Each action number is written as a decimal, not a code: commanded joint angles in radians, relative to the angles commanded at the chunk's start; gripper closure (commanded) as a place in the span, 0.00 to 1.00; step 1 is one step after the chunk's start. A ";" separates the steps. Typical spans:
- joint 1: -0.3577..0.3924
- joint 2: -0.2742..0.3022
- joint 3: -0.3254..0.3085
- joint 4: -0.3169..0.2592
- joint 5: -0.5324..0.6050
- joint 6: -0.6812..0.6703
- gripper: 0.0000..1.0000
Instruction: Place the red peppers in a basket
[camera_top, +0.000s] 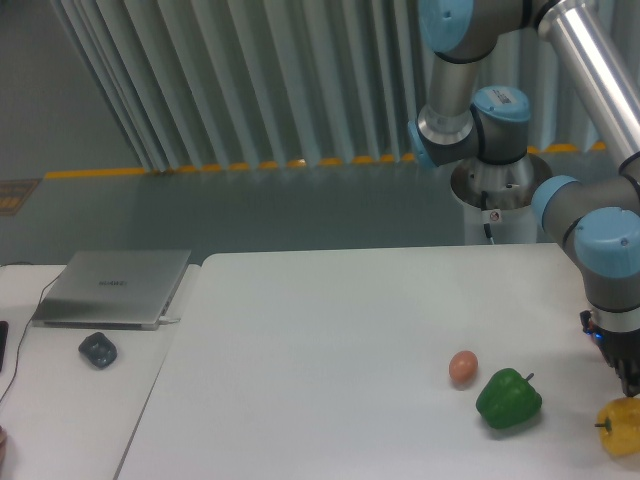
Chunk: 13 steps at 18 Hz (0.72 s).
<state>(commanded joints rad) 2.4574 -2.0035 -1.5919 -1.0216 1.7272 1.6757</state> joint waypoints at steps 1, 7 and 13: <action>0.000 0.018 -0.032 -0.002 0.005 0.084 0.19; -0.024 0.083 -0.080 -0.021 0.037 0.170 0.09; -0.032 0.134 -0.098 -0.147 0.213 0.444 0.10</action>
<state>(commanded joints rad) 2.4252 -1.8699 -1.6903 -1.1689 1.9403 2.1195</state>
